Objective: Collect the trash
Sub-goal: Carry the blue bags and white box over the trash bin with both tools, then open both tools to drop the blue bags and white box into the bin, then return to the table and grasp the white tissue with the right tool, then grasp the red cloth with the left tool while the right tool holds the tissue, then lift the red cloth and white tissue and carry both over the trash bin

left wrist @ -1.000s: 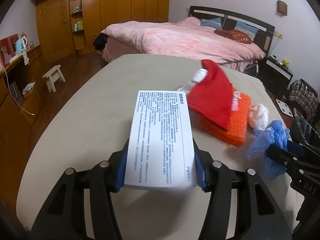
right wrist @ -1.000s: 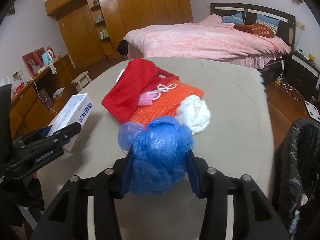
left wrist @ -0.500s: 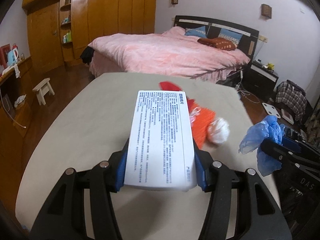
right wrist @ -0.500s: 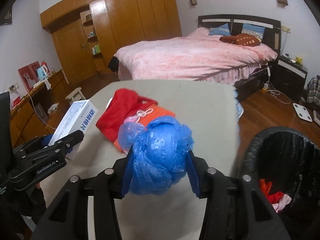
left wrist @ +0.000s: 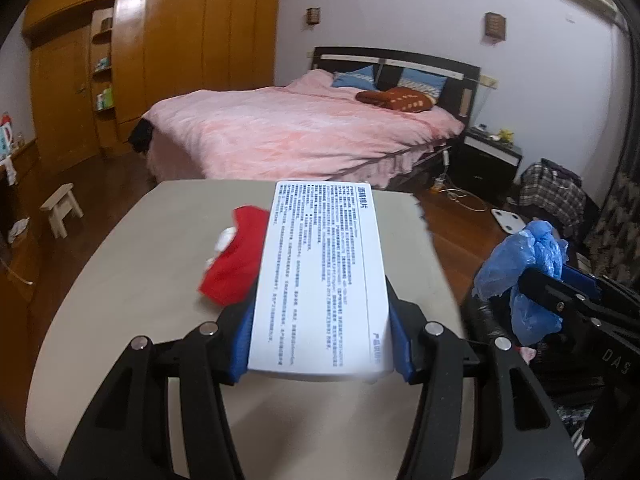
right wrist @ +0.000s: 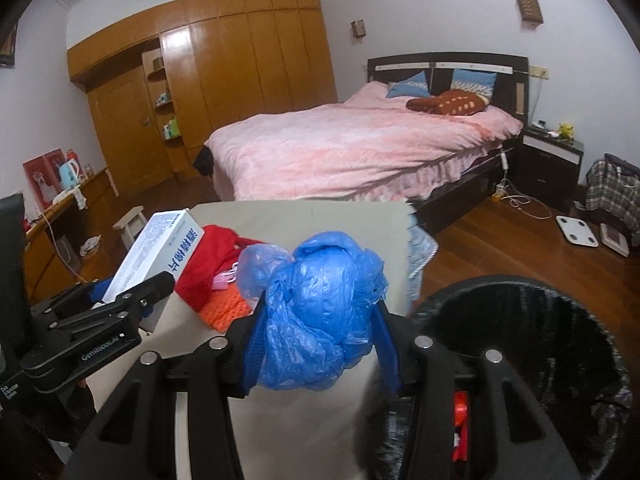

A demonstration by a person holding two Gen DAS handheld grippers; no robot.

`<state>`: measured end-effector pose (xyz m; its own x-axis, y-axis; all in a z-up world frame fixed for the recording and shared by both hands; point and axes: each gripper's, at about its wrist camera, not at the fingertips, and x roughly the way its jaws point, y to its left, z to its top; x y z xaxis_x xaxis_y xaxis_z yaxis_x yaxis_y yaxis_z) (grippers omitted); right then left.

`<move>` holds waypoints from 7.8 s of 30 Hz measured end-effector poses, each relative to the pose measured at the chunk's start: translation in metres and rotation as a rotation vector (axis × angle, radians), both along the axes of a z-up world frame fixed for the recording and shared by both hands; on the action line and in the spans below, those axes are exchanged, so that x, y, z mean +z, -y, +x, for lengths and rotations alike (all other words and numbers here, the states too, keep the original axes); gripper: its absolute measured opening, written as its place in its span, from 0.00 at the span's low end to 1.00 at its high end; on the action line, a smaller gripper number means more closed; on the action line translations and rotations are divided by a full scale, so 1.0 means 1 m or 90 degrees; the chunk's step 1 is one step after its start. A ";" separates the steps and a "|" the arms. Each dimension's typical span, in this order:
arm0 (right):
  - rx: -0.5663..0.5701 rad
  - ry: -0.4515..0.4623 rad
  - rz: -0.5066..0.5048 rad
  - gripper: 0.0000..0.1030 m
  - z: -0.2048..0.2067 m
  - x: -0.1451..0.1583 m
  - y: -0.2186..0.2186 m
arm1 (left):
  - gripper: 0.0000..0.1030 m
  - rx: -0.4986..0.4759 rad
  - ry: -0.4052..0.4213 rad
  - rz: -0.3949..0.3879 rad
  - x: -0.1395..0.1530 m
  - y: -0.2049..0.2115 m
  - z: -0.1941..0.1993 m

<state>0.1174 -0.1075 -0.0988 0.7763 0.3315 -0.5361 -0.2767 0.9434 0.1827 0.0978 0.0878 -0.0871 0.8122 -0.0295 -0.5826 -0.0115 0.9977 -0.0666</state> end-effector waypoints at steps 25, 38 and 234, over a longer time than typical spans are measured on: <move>-0.134 0.047 0.000 0.46 -0.037 0.036 0.130 | 0.52 -0.153 0.067 -0.001 0.044 0.122 -0.016; -0.203 0.021 -0.006 0.46 -0.054 0.016 0.177 | 0.52 -0.234 0.061 -0.007 0.036 0.176 -0.012; 0.087 -0.097 -0.045 0.38 0.098 -0.068 -0.088 | 0.02 0.044 -0.054 -0.033 -0.060 -0.097 0.087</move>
<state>0.2151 -0.0199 -0.1667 0.6344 0.3860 -0.6697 -0.3777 0.9107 0.1672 0.1846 0.1850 -0.1473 0.7609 -0.0062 -0.6488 -0.0885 0.9896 -0.1133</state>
